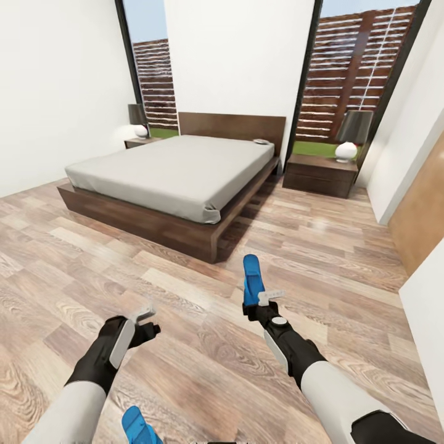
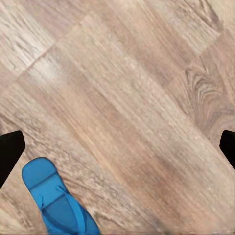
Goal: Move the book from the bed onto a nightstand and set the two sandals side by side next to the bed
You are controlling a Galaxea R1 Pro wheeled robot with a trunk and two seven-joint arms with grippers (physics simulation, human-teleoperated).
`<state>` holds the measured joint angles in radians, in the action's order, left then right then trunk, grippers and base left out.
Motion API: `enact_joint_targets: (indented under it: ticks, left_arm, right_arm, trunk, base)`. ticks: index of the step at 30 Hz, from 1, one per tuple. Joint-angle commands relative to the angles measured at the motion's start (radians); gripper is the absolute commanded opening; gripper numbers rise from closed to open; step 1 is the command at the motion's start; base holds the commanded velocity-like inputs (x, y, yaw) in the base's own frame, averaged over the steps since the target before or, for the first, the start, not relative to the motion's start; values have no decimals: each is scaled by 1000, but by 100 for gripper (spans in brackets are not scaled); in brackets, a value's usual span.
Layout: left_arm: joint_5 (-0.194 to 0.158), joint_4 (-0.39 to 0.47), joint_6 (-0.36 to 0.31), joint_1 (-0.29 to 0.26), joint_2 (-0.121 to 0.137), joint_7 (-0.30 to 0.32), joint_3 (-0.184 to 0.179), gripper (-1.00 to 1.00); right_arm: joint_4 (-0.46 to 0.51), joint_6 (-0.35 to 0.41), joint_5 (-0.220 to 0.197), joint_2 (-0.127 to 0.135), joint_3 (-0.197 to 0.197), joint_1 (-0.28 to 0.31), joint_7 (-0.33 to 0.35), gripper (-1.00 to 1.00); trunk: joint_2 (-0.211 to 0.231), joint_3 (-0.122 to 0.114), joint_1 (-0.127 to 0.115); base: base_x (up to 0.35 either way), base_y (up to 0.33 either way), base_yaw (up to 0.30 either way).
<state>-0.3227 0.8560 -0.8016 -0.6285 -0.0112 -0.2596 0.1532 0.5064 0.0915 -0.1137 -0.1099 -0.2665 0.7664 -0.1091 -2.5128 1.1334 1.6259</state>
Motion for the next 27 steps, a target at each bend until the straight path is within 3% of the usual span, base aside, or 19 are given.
enact_joint_targets:
  ticks: [1,15,18,27]
  left_arm:
    - [-3,-14,-10,-5,2,-7,10,100]
    - [-11,38,-17,-5,27,3,12,100]
    - [-10,49,-18,-5,28,3,12,100]
    - [-10,51,-12,-5,24,3,8,100]
  right_arm:
    - [45,2,-12,2,-8,1,-8,-100]
    - [49,13,-17,7,-5,-1,-8,-100]
    - [49,13,-17,6,-6,0,-9,-100]
    - [49,14,-14,4,-7,0,-11,-100]
  trunk:
    - [-1,5,0]
    - [-4,59,6]
    - [-5,71,8]
    - [-5,71,8]
  base:
    - [0,0,0]
    - [0,0,0]
    - [-230,0,0]
    - [-33,0,182]
